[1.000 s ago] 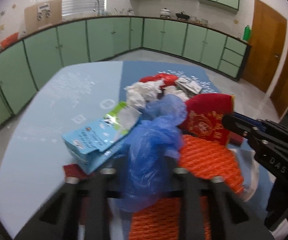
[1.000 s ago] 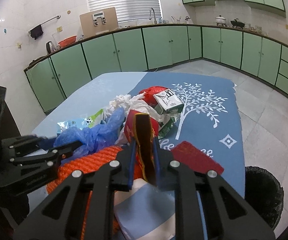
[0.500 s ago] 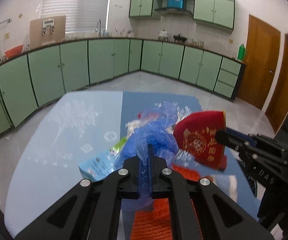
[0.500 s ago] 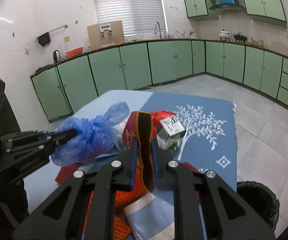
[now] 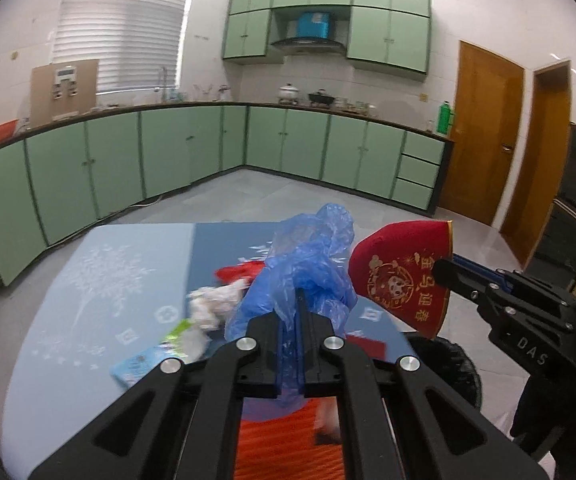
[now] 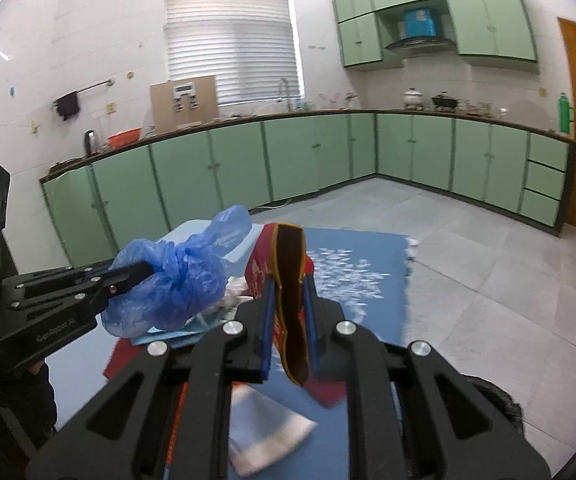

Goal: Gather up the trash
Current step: 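Carry both items over the black bin and open both tools to drop them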

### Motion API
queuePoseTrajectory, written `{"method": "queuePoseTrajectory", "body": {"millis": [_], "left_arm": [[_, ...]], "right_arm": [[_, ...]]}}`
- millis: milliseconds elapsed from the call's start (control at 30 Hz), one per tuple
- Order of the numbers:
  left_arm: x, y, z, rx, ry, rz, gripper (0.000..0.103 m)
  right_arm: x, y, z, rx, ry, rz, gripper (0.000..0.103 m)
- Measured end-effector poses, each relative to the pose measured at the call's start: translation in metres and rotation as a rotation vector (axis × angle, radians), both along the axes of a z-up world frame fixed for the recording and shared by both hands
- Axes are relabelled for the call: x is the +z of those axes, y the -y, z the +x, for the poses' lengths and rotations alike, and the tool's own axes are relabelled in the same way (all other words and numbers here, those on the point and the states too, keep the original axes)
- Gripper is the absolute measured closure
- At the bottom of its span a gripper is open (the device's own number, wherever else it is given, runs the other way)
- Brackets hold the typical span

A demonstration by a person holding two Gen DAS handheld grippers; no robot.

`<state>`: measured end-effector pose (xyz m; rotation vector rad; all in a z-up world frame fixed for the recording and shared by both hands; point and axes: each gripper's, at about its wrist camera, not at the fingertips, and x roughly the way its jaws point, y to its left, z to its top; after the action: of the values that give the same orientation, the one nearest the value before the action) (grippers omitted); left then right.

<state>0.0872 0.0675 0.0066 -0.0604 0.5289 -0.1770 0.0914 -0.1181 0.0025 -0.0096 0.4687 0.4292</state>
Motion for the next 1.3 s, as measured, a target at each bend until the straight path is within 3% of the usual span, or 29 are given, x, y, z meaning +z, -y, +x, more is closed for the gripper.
{"method": "queuePoseTrajectory", "body": {"millis": [267,600,967,1100,1200,1233,1267,1300], "left_arm": [[-0.001,0.077,0.012,-0.164,-0.002,-0.015,0.098],[-0.026,0.177,0.029,-0.332,-0.052,-0.019,0.098],[-0.067,0.235,0.058,-0.408,-0.153,-0.012,0.098],[-0.08,0.252,0.068,-0.427,-0.203,0.003,0.096],[-0.083,0.252,0.072,-0.426,-0.224,-0.01,0.078],[-0.082,0.251,0.072,-0.421,-0.225,-0.012,0.06],[-0.081,0.249,0.071,-0.414,-0.224,-0.018,0.049],[-0.08,0.245,0.07,-0.409,-0.22,-0.028,0.049]], "right_arm": [[-0.005,0.08,-0.018,-0.182,-0.013,-0.01,0.09],[-0.038,0.175,-0.03,-0.395,-0.077,-0.007,0.09],[-0.09,0.219,-0.014,-0.505,-0.175,0.013,0.088],[-0.105,0.225,-0.005,-0.531,-0.217,0.01,0.078],[-0.113,0.233,-0.003,-0.556,-0.237,0.014,0.072],[-0.113,0.234,-0.003,-0.561,-0.241,0.018,0.068],[-0.115,0.236,-0.003,-0.569,-0.244,0.022,0.065],[-0.114,0.238,-0.003,-0.575,-0.243,0.024,0.057]]}}
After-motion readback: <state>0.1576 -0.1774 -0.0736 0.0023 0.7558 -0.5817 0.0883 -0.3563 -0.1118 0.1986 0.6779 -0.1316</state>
